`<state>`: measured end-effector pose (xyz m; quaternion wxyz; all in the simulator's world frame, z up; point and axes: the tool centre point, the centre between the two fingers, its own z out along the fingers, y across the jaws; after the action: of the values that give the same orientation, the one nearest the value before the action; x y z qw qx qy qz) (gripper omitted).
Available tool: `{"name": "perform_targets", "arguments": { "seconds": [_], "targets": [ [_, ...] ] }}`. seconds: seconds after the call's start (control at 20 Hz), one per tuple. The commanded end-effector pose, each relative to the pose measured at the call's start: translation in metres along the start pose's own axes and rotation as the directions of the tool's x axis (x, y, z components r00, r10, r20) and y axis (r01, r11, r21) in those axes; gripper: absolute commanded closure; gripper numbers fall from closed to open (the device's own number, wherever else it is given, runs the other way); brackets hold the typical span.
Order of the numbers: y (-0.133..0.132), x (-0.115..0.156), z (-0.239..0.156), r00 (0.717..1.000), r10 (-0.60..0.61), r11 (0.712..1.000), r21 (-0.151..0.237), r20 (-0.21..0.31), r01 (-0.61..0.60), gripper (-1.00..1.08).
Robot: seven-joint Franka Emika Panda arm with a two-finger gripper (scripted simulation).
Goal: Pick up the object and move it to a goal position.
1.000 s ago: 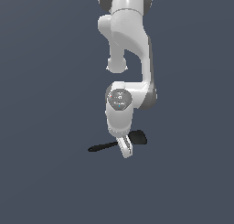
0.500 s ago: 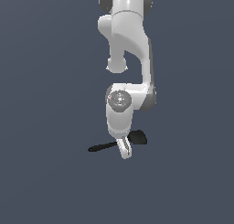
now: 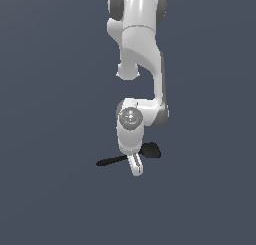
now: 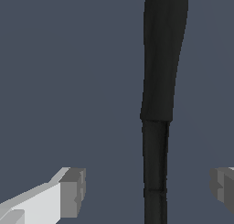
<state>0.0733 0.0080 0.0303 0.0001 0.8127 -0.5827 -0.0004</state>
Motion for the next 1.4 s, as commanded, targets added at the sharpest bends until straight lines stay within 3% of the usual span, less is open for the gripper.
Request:
{"name": "perform_targets", "arguments": {
  "seconds": [0.0,0.25,0.3,0.95,1.35],
  "targets": [
    [0.000,0.000,0.010,1.000,0.001,1.000,0.001,0.000,-0.001,-0.92],
    [-0.001,0.000,0.013,1.000,0.001,1.000,0.001,0.000,-0.001,-0.92],
    [-0.001,0.000,0.013,1.000,0.001,1.000,0.001,0.000,-0.001,1.08],
    [0.000,0.001,0.012,1.000,0.001,1.000,0.000,0.000,-0.001,1.08],
    [0.011,0.005,-0.012,1.000,0.001,1.000,0.000,0.000,-0.001,1.08]
  ]
}}
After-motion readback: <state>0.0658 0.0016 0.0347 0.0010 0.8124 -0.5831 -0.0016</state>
